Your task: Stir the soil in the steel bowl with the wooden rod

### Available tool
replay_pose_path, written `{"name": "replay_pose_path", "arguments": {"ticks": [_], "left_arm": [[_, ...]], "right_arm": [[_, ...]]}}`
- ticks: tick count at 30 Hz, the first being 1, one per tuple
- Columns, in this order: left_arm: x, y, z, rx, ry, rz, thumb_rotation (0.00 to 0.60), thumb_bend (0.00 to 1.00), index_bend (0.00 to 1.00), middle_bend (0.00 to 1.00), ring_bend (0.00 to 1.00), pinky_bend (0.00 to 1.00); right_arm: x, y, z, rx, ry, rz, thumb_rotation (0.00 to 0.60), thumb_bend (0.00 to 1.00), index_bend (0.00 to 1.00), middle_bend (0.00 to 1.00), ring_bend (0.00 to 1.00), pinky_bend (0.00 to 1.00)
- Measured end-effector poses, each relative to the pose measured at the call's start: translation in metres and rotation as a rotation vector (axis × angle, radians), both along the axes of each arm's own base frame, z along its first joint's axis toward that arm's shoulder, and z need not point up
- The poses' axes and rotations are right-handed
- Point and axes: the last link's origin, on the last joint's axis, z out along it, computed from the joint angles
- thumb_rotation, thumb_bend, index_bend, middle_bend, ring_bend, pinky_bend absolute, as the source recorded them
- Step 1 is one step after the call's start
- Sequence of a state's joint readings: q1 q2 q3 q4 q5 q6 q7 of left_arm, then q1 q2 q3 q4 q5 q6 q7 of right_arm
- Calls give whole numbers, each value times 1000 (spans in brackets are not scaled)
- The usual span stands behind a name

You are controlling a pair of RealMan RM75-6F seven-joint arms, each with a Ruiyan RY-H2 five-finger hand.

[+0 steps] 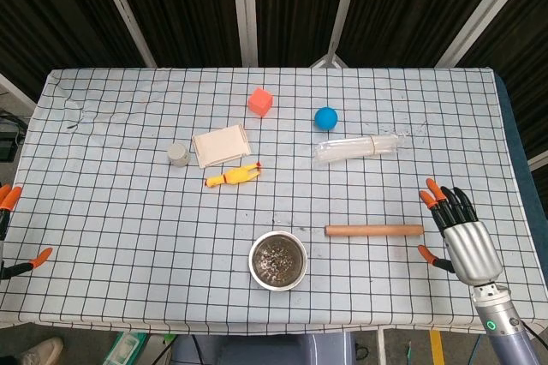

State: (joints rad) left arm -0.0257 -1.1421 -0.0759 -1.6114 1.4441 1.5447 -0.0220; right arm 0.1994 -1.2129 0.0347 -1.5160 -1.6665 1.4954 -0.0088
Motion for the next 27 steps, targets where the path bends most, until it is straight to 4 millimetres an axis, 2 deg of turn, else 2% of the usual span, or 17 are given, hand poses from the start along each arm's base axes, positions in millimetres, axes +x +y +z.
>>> {"name": "replay_pose_path", "arguments": {"ticks": [18, 21, 23, 27], "left_arm": [[0, 1, 1, 1, -10, -1, 600, 63, 0, 0, 0, 0], [0, 1, 1, 1, -12, -4, 600, 62, 0, 0, 0, 0], [-1, 1, 1, 1, -13, -3, 600, 63, 0, 0, 0, 0], [0, 2, 2, 2, -17, -7, 600, 62, 0, 0, 0, 0]], "right_arm": [[4, -1, -5, 17, -4, 3, 600, 252, 0, 25, 11, 0], [10, -1, -9, 32, -4, 20, 600, 252, 59, 85, 88, 1], [16, -2, -14, 47, -2, 39, 600, 253, 135, 150, 165, 22], [26, -3, -28, 84, 13, 73, 600, 251, 231, 244, 263, 115]]}}
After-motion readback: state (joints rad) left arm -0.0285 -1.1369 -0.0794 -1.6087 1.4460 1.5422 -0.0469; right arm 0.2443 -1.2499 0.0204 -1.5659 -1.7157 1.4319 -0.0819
